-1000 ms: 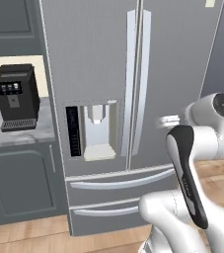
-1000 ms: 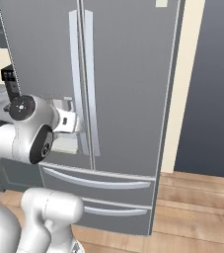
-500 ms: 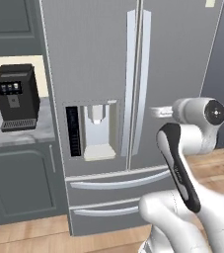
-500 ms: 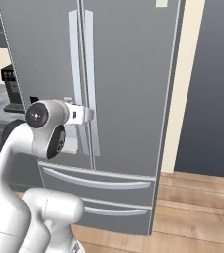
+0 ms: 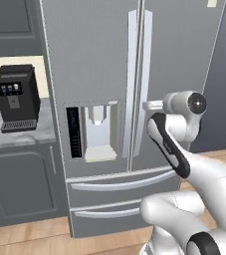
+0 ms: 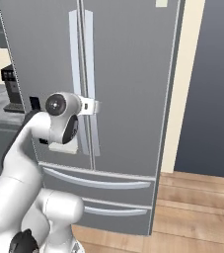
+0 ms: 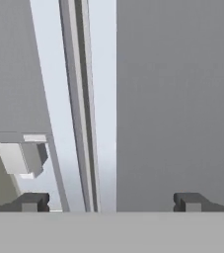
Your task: Take the donut and cupcake from the fridge and place them on the empty tray on the dining counter.
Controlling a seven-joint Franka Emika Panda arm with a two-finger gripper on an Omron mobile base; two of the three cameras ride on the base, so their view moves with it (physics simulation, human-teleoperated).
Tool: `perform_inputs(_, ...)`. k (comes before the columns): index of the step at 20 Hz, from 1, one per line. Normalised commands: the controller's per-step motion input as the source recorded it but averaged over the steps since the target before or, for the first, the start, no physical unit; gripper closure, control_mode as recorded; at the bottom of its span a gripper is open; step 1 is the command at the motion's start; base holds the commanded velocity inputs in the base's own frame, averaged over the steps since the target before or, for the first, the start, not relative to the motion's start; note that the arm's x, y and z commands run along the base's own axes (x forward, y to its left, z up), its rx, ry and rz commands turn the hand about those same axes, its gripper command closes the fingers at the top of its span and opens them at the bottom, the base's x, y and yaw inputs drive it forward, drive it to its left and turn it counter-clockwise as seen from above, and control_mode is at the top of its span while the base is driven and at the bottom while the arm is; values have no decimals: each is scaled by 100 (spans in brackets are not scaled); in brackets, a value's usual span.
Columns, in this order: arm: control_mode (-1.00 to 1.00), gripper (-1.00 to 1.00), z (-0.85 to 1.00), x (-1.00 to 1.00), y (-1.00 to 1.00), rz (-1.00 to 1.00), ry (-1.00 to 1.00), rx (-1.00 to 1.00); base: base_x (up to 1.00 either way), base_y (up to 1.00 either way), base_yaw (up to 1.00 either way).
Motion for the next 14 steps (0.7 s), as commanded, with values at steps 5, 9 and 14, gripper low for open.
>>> perform_inputs(5, -100, -100, -5, 74, 0, 0, 3, 0, 0, 0, 0)
perform_inputs(9, -100, -100, -14, 76, -1, 0, 0, 0, 0, 0, 0)
perform_inputs(14, -100, -100, -14, 76, 0, 0, 0, 0, 0, 0, 0)
